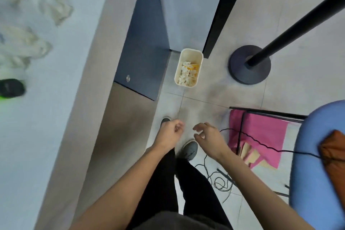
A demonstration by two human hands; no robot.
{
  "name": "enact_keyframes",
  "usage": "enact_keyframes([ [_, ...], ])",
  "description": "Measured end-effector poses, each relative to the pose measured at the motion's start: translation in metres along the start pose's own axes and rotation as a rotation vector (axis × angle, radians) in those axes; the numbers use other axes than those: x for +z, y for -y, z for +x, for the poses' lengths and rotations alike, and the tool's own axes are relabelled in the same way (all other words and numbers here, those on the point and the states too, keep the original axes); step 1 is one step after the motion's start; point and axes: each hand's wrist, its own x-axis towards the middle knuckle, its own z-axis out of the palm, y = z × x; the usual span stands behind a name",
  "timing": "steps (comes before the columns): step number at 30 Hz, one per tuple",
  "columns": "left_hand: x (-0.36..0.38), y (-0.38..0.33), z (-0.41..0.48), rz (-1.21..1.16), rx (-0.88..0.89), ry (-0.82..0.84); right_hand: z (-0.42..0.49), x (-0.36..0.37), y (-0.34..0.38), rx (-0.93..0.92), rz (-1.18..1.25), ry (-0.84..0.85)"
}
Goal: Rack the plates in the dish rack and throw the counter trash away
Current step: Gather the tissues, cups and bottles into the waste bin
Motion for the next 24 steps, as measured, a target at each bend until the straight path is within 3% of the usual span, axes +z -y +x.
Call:
enact_keyframes([
  [5,-0.028,-0.025,-0.077,-0.023,0.023,-0.058,-0.071,-0.002,0.042,-0.059,0.050,-0.017],
  [12,-0.090,-0.035,-0.175,-0.048,0.195,-0.180,-0.133,0.003,0.103,-0.264,-0.014,-0.055],
  [18,-0.140,-0.004,-0.264,-0.028,0.378,-0.309,-0.183,0.031,0.166,-0.480,-0.086,-0.126],
  [24,-0.181,0.050,-0.352,-0.153,0.376,-0.558,-0.236,0.090,0.231,-0.667,-0.109,-0.100],
])
